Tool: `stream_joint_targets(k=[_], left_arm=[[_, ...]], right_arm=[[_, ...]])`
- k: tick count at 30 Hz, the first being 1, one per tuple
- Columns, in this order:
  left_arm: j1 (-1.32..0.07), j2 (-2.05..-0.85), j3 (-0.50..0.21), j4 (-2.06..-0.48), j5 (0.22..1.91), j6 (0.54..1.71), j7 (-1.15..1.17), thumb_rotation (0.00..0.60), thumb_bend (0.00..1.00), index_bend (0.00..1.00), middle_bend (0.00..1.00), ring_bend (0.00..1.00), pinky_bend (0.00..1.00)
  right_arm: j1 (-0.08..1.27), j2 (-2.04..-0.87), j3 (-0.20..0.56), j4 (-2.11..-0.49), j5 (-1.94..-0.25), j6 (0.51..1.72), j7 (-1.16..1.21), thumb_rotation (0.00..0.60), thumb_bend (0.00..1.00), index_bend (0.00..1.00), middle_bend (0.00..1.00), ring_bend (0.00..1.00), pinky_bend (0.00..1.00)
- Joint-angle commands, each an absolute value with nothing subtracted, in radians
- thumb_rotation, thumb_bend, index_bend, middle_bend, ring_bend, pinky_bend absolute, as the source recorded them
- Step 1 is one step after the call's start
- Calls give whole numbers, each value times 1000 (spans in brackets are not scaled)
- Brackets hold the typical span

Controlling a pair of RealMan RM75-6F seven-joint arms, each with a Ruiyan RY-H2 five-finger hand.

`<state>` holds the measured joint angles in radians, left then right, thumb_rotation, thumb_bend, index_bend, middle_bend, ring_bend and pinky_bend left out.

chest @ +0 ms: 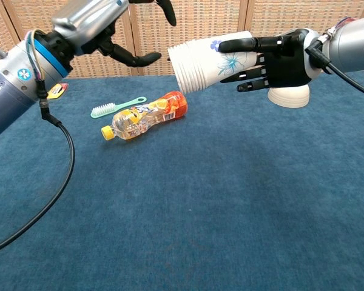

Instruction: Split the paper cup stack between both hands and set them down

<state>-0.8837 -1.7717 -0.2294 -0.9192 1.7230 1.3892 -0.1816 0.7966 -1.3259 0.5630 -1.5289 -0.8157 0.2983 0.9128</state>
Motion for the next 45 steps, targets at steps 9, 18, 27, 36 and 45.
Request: stream_joint_targets(k=[9,18,27,36,45], left_arm=[[-905,-1799,-213,-914,1713,1421,-160,600,364,456,63,124,96],[-916,-1807,-201,-920,1705,1420,-146,600,484,488,68,135,96],[-927,-1821,-202,-919,1688,1424,-130,600,583,699,111,141,96],[-926,-1827,-203,-914,1668,1428,-132,600,583,723,115,142,96],[-901,-1806,-206,-932,1636,1438,-161,600,583,736,116,142,96]], right_arm=[[783,-1339,581,-1521,-809,279,891,600,481,564,557,437,637],[771,-1339,594,-1521,-808,265,878,600,487,564,557,437,637],[760,-1341,610,-1517,-807,250,865,600,491,564,557,437,637],[745,-1347,623,-1503,-806,237,859,600,499,564,558,437,636],[714,-1351,638,-1479,-813,230,857,600,503,564,558,437,636]])
